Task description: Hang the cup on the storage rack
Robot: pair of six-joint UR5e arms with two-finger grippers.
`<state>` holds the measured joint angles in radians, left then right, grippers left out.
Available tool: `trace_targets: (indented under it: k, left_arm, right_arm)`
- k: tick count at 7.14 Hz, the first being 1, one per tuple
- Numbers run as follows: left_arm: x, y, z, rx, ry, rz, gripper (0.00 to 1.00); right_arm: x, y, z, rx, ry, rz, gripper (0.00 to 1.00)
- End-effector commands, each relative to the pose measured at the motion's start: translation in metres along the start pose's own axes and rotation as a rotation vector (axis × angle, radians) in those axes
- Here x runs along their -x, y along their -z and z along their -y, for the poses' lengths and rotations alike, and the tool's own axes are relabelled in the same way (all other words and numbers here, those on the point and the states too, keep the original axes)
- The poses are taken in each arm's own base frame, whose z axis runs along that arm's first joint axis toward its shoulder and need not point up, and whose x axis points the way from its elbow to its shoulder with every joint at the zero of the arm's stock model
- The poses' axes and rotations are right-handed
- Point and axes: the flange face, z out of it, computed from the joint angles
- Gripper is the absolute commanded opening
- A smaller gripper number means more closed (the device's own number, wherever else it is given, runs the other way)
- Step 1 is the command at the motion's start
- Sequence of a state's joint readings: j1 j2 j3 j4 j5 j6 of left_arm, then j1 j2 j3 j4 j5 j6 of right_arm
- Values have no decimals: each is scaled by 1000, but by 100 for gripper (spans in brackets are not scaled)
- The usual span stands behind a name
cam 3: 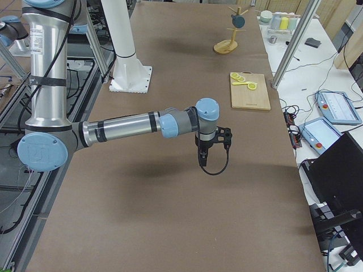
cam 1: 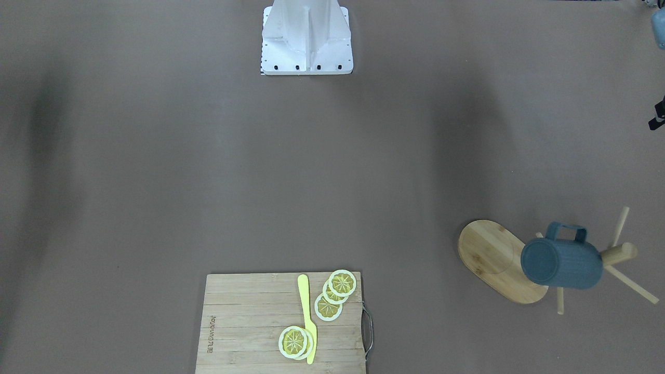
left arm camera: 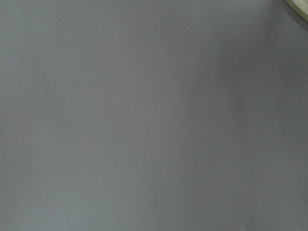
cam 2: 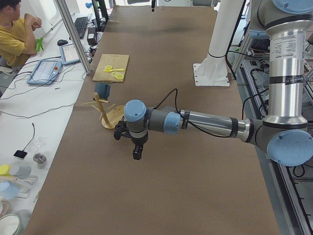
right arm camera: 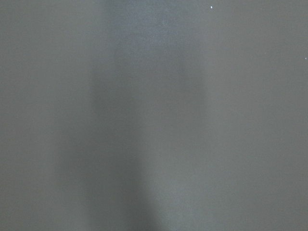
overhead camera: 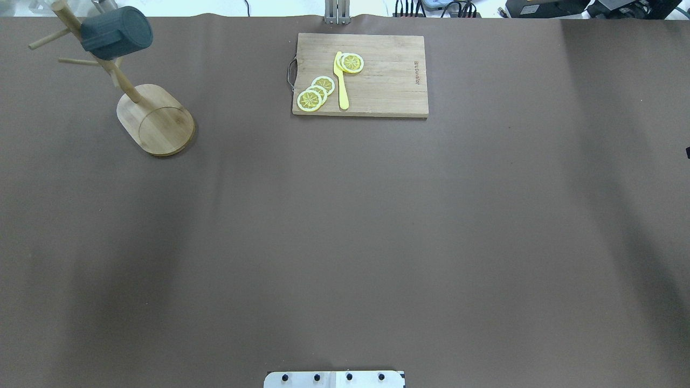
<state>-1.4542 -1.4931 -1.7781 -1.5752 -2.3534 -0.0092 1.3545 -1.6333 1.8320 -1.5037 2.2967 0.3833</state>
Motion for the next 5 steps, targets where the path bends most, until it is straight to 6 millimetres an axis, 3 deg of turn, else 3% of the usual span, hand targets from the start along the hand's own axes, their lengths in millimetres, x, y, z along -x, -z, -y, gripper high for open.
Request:
trace_targets:
  k: [1,3,5]
  left_arm:
    - [1,-1,0,0,0,-1,98]
    - [-11,11,8,-26,-25,-1,98]
    - [-26,27,15,-57,-35,-1,98]
  right_arm:
    - [2,2,1,-3,4,3,100]
    - [18,11,15,-25,18,20,100]
    - [11,4,18,-11,1,12,100]
